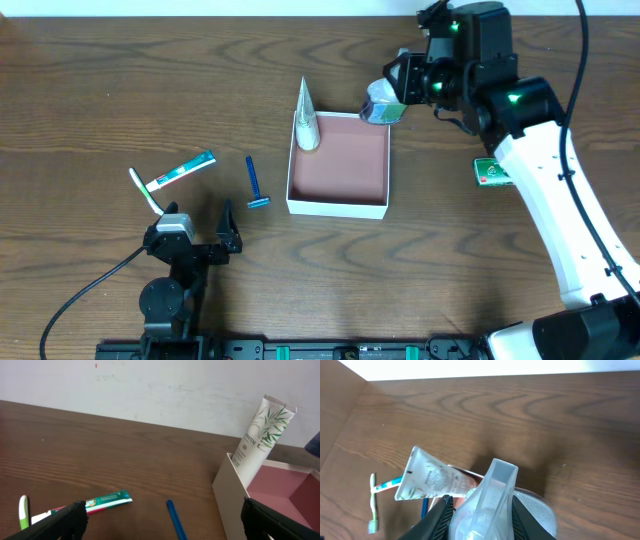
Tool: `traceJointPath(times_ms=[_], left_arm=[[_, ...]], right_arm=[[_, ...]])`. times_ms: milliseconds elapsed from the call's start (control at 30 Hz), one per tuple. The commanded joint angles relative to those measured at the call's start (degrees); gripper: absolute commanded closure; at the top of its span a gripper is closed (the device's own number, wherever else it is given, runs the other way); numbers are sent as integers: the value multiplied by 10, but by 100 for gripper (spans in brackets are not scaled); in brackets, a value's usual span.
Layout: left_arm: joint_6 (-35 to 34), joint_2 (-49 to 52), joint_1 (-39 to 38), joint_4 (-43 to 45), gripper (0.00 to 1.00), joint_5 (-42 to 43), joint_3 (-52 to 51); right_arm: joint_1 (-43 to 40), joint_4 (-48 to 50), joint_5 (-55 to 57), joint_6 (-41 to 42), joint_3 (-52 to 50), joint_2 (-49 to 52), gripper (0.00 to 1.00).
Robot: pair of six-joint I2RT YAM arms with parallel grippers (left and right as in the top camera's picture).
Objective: Pack container
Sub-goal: 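Carry the pump bottle to the box beside the tube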
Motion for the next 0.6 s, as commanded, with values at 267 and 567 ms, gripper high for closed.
traceJointPath(times_ms=[267, 567], left_arm=[[1, 0, 3, -19, 2, 7, -10], [1, 0, 3, -19, 2, 7, -10]], right_arm=[[70, 18, 5, 45, 8, 19, 77], [99, 52, 32, 90, 8, 79, 77]])
